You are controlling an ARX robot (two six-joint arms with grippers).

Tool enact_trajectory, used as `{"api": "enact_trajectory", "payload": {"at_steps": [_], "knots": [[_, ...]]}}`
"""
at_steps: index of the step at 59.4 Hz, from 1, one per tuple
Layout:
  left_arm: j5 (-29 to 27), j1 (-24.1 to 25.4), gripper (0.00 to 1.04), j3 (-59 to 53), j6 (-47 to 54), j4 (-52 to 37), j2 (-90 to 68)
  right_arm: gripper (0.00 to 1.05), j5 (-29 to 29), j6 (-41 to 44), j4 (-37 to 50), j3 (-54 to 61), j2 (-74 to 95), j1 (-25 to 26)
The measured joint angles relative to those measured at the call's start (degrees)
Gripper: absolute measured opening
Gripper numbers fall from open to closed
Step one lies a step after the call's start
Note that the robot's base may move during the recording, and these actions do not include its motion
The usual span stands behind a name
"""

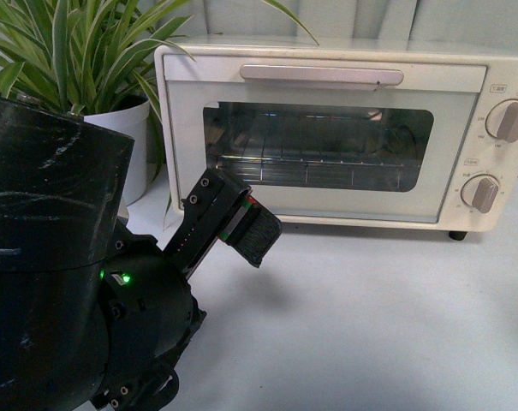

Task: Open oven

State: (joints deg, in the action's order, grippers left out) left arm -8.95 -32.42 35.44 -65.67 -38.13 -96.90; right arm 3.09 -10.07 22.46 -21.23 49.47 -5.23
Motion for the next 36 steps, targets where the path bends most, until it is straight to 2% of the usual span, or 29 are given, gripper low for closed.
{"api": "enact_trajectory", "payload": {"at_steps": [19, 36], "knots": [[0.15, 0.17, 0.98, 0.09, -0.22, 0.61, 0.24, 0.95, -5.73, -5.44, -10.16, -24.39, 23.1, -8.28], [0.44, 0.37, 0.98, 0.09, -0.42, 0.68, 0.31, 0.95, -9.35, -8.87, -14.47, -34.51, 31.21, -11.23]]}}
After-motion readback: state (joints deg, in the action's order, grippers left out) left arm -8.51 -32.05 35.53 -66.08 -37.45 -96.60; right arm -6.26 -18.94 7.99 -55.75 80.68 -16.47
